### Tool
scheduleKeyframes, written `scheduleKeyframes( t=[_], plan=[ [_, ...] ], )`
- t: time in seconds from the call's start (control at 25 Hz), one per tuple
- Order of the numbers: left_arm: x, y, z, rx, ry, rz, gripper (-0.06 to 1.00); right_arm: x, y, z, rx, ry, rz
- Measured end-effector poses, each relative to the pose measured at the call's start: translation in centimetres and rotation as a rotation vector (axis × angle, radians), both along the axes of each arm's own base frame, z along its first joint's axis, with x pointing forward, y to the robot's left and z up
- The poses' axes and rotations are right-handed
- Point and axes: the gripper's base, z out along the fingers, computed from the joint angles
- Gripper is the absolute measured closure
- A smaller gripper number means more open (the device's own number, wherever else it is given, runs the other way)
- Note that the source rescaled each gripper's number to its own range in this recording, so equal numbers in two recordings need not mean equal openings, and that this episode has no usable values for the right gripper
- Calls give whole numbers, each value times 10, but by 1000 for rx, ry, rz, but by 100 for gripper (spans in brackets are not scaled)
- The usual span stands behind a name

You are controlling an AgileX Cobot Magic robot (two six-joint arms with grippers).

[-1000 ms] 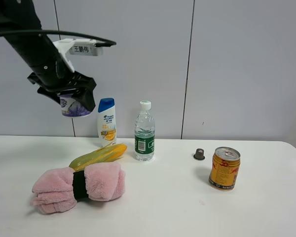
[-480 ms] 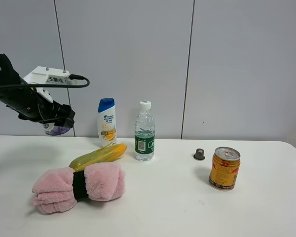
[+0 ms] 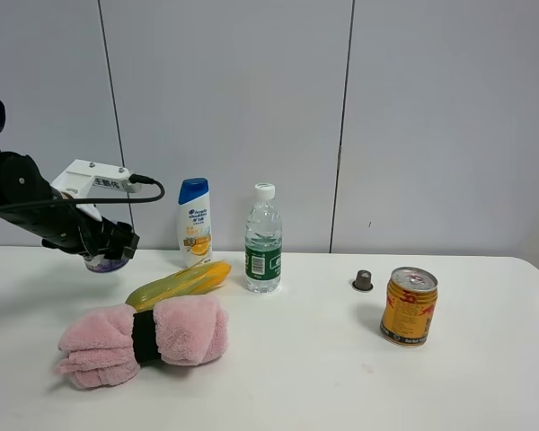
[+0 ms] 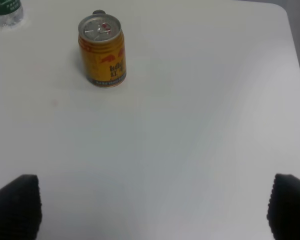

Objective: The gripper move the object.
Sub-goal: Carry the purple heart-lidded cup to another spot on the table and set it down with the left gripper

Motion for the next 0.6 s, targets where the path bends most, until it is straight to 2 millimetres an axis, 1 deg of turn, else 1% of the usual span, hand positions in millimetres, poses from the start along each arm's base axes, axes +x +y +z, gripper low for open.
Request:
scheduleKeyframes(
  t=[0.12,0.32,0.6],
  plan=[
    [9,2,-3,0,-1,6,93,0,0,0,0,0,0],
    [29,-1,0,11,-2,-5,93,0,0,0,0,0,0],
    [32,1,-12,16,27,-2,93,0,0,0,0,0,0]
  ],
)
